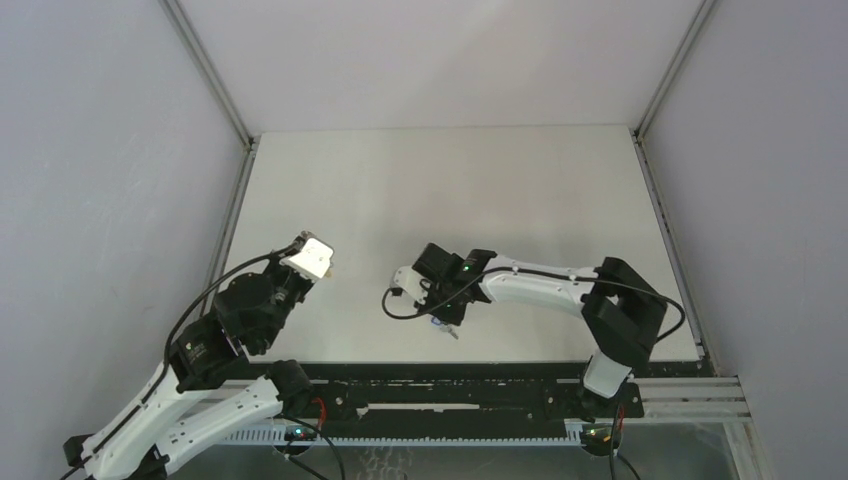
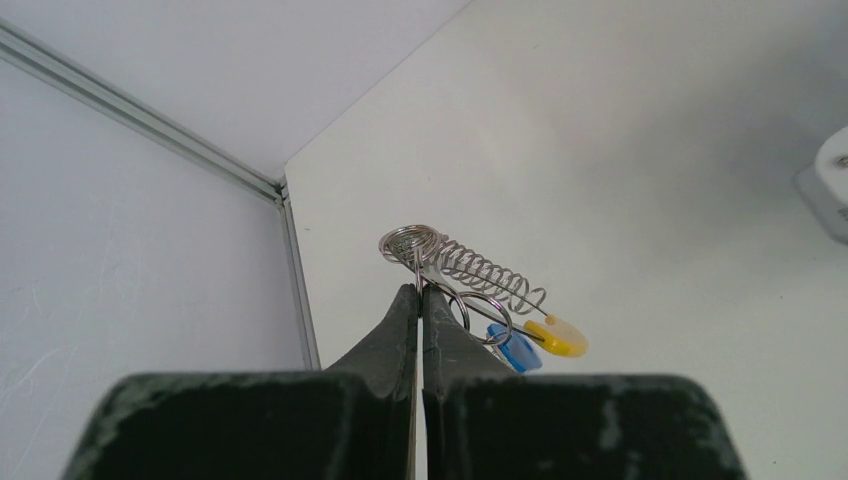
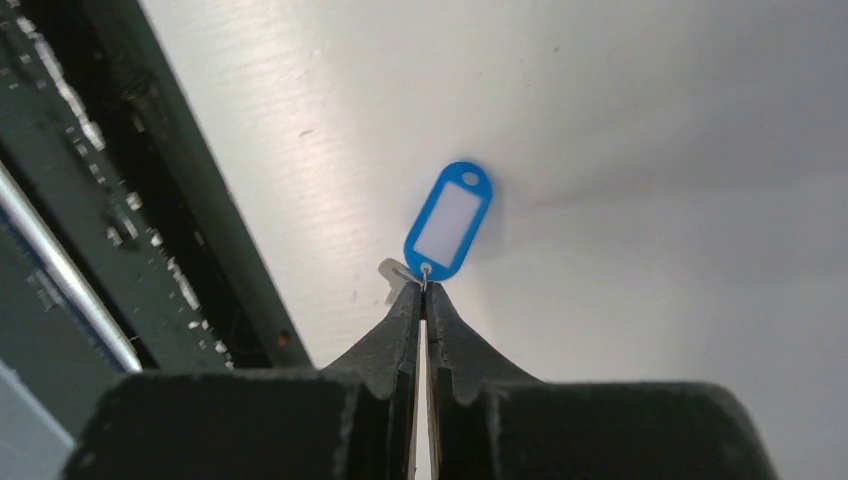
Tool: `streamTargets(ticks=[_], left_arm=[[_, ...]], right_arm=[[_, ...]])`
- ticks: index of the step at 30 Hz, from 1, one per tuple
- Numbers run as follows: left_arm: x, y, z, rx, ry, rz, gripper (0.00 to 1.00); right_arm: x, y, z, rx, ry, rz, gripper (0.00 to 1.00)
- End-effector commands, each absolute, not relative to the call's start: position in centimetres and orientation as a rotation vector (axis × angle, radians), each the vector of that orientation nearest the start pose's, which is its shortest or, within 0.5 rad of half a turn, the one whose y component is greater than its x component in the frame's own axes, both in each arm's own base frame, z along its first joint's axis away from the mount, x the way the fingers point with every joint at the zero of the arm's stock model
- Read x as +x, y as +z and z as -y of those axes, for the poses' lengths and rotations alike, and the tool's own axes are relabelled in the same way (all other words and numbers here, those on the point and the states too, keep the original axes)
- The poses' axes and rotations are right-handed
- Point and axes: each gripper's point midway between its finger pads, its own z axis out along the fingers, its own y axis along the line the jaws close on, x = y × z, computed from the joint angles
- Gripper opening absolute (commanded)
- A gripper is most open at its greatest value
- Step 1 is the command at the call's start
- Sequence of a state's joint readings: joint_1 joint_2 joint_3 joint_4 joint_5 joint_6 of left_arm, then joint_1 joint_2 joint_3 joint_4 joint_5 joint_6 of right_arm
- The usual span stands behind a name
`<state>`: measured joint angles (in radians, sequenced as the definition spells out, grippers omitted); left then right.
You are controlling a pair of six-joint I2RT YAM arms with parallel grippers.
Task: Put the keys on the keyring
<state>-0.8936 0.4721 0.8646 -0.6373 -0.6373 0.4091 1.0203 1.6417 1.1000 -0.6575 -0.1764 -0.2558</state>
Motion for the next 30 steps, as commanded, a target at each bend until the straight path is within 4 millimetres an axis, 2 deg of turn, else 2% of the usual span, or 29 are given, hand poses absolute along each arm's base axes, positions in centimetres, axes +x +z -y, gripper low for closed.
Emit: streamTargets(ticks=[1, 10, 30], left_arm=[[20.8, 30.2, 7.1, 0.638, 0.171, -1.613, 0.0], [21.0, 30.1, 7.3, 0.636, 0.151, -1.618, 0.0], [21.5, 29.4, 7.8, 0.65, 0.136, -1.643, 0.0]], right_arm=[[17.3, 5.1, -30.8, -1.791, 0.349, -2.215, 0.0], [19.1, 4.2, -33.7, -1.842, 0.331, -2.207, 0.0], [19.6, 2.9, -34.0, -1.819, 0.28, -2.27, 0.04]])
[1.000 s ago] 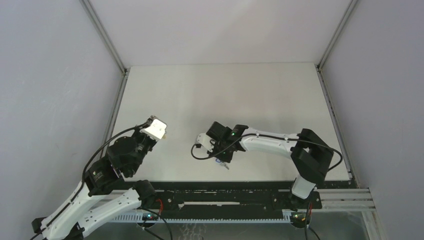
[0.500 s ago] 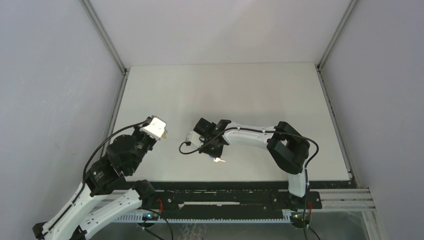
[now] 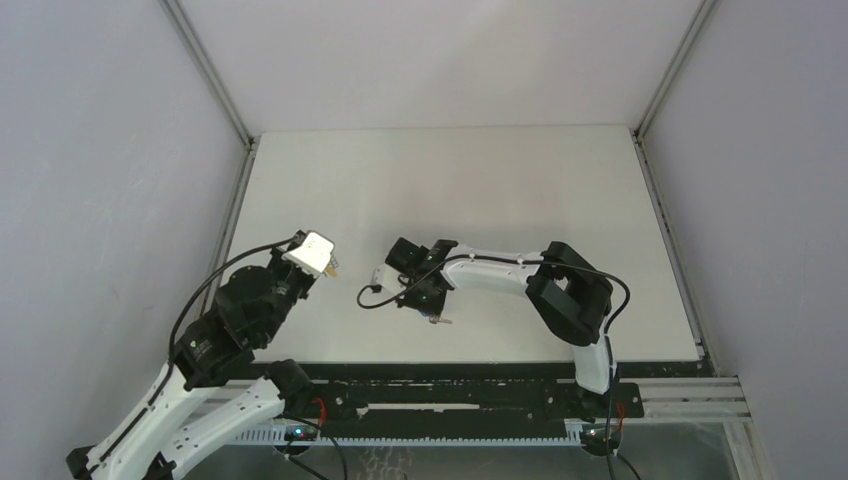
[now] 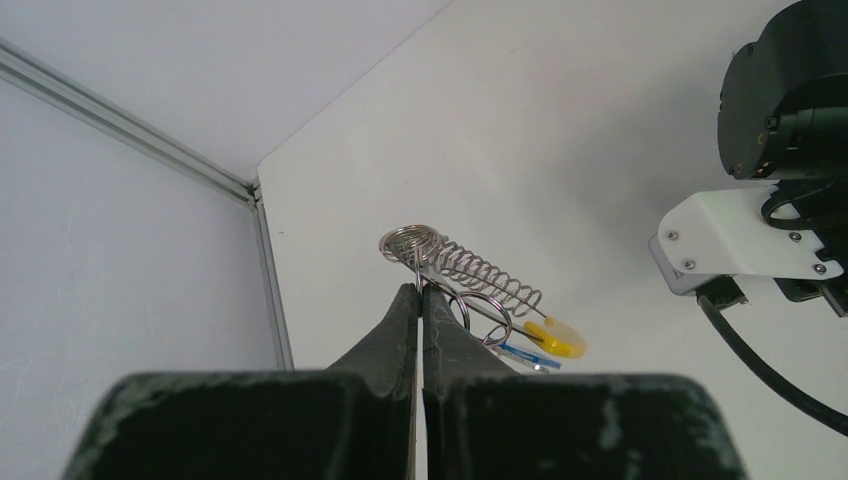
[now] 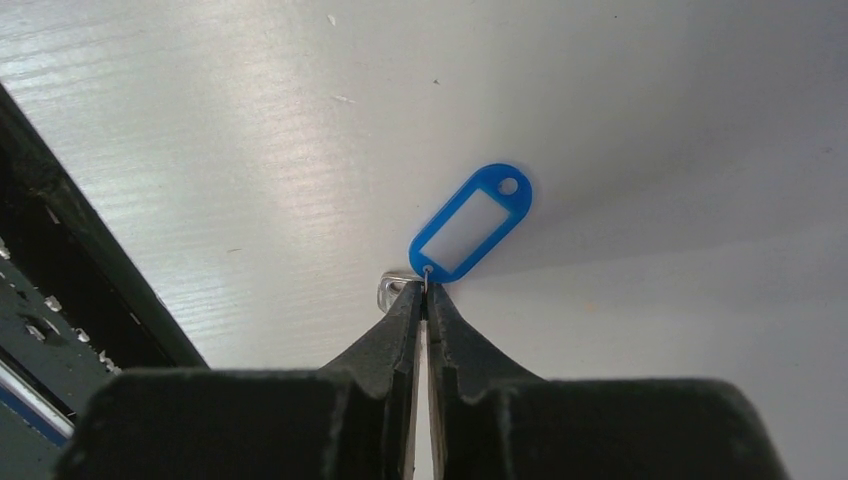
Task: Put the keys on the keyring
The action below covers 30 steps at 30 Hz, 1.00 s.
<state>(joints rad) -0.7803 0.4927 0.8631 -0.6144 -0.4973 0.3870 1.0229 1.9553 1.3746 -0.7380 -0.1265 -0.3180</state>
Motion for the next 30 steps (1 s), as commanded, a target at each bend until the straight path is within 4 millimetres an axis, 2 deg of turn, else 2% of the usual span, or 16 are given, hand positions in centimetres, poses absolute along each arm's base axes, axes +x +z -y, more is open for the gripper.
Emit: streamTargets(ticks=[1, 6, 12, 19, 30], left_arm=[[21.6, 29.3, 7.8, 0.651, 0.136, -1.644, 0.0], [21.7, 29.3, 7.9, 0.649, 0.136, -1.647, 0.0], [21.8, 29.2, 7.9, 0.649, 0.136, -1.649, 0.0], [21.8, 29.1, 8.0, 0.65, 0.131, -1.648, 0.0], [21.8, 29.1, 8.1, 0.65, 0.122, -1.645, 0.0]], right_arm=[[19.6, 2.9, -33.9, -1.818, 0.277, -2.273, 0.05], [19.6, 3.4, -33.9, -1.807, 0.277, -2.274, 0.12], [19.0, 5.8, -34.3, -1.762, 0.394, -2.222, 0.2], [19.1, 7.6, -34.1, -1.631, 0.526, -2.154, 0.22], [19.6, 5.8, -33.9, -1.47, 0.59, -2.117, 0.19]])
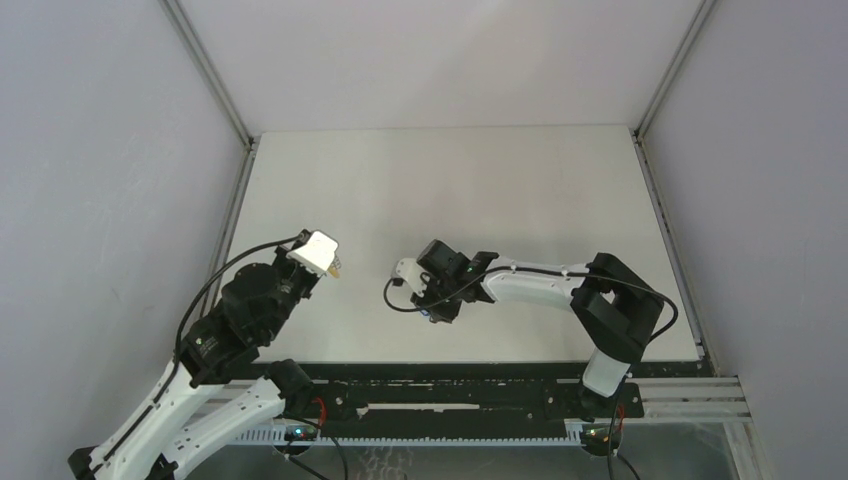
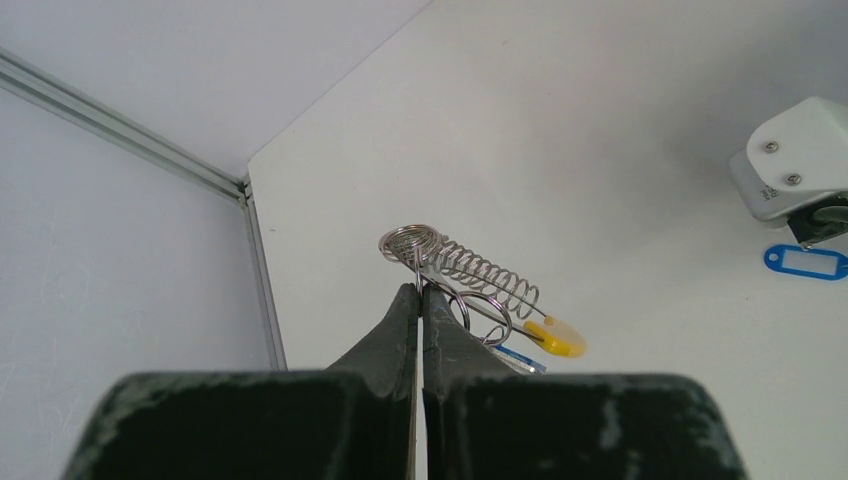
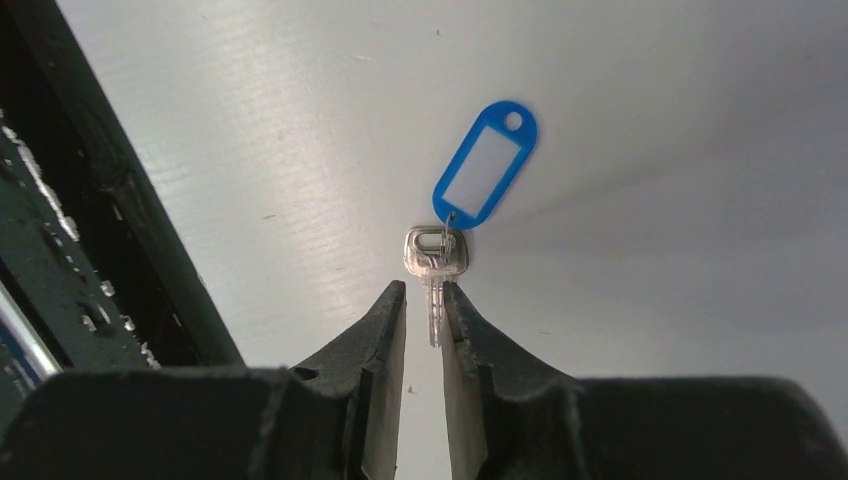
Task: Put the keys on the keyring
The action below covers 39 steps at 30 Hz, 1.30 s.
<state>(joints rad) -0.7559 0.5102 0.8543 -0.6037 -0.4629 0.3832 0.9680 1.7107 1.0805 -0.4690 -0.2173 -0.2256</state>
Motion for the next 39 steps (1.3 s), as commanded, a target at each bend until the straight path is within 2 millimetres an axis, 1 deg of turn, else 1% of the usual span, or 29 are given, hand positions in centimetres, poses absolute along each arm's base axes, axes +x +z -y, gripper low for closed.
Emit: streamTargets(ticks=[1, 4, 11, 18, 22, 23, 25, 29, 39], left_arm=[[21.8, 29.1, 8.1, 0.65, 0.121, -1.645, 0.0], [21.8, 29.1, 8.1, 0.652, 0.119, -1.644, 0.0], [21.8, 29.0, 8.1, 0.652, 0.117, -1.647, 0.0], [21.8, 29.1, 8.1, 0.65, 0.116, -1.647, 0.0], [21.8, 29.1, 8.0, 0.644, 0.12, -1.647, 0.0], [21.8, 29.1, 7.9, 0.639, 0.122, -1.647, 0.0], [21.9, 29.3, 7.7, 0.627, 0.126, -1.646, 0.0], [21.9, 29.3, 7.4, 0.61, 0.132, -1.648, 0.0], [22.0, 29.4, 7.4, 0.605, 0.123, -1.647, 0.0]], right_arm=[[19.7, 5.7, -33.8, -1.456, 0.584, -2.11, 0.19], [20.1, 5.6, -33.6, -1.437, 0.56, -2.088, 0.19], [20.3, 5.0, -33.6, -1.482, 0.507, -2.111, 0.2], [20.2, 4.9, -33.2, -1.559, 0.411, -2.182, 0.21], [19.6, 4.7, -33.2, -1.619, 0.39, -2.234, 0.21], [19.3, 4.4, -32.9, -1.638, 0.38, -2.247, 0.2], [19.4, 4.9, -33.5, -1.649, 0.378, -2.242, 0.21], [19.2, 4.4, -33.4, -1.672, 0.357, -2.266, 0.2], [19.6, 3.1, -33.2, -1.703, 0.278, -2.305, 0.19]])
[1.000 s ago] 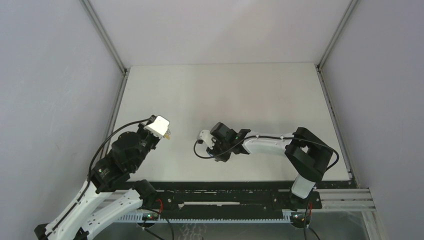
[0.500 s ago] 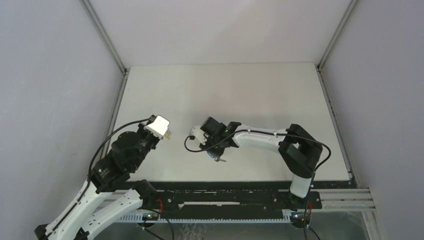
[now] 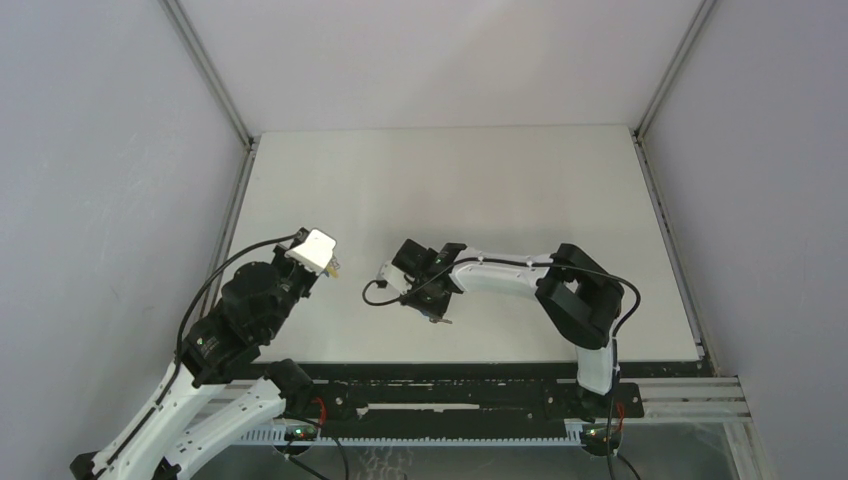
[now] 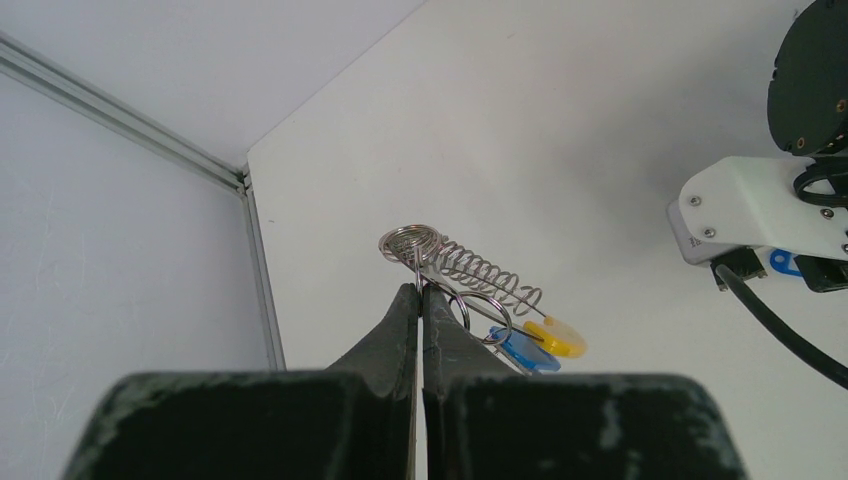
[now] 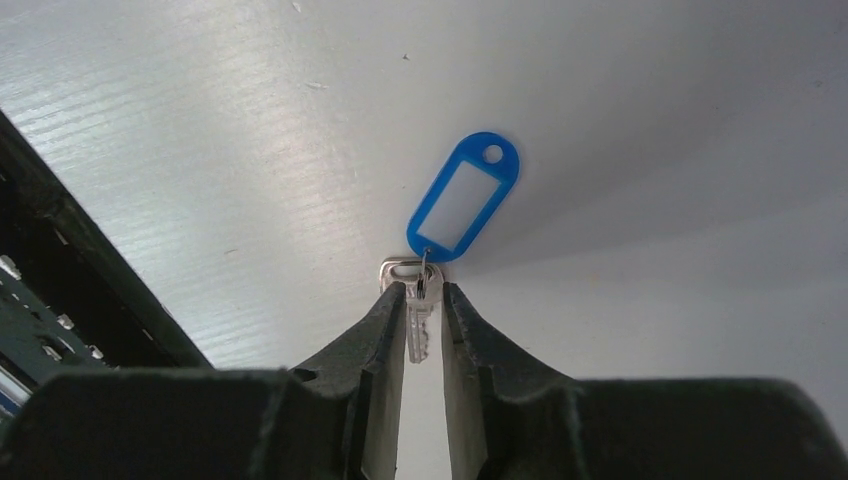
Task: Put the keys on the keyring
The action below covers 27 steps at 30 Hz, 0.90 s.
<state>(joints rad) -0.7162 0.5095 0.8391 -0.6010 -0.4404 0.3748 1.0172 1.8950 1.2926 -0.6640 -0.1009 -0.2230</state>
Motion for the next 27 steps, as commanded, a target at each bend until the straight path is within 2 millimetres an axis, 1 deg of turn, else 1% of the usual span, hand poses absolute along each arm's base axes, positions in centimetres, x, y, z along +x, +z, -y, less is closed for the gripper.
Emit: streamTargets(ticks=[1, 7, 17, 21, 27], left_arm=[[21.97, 29.45, 7.4, 0.604, 0.121, -1.645, 0.0], [21.99, 29.49, 7.36, 0.602, 0.12, -1.644, 0.0], [22.0, 29.43, 7.44, 0.605, 0.114, -1.645, 0.0], [21.97, 29.44, 7.44, 0.604, 0.11, -1.644, 0.0], [22.02, 29.43, 7.47, 0.605, 0.108, -1.645, 0.0]], right_arm=[[19.56, 3.1, -33.21, -1.706, 0.275, -2.305, 0.18], [19.56, 3.1, -33.54, -1.718, 0.275, -2.302, 0.17], [19.67, 2.6, -33.32, -1.733, 0.241, -2.319, 0.13], [19.65, 2.4, -33.26, -1.74, 0.23, -2.324, 0.09], [19.57, 2.2, -33.33, -1.75, 0.227, -2.326, 0.08]])
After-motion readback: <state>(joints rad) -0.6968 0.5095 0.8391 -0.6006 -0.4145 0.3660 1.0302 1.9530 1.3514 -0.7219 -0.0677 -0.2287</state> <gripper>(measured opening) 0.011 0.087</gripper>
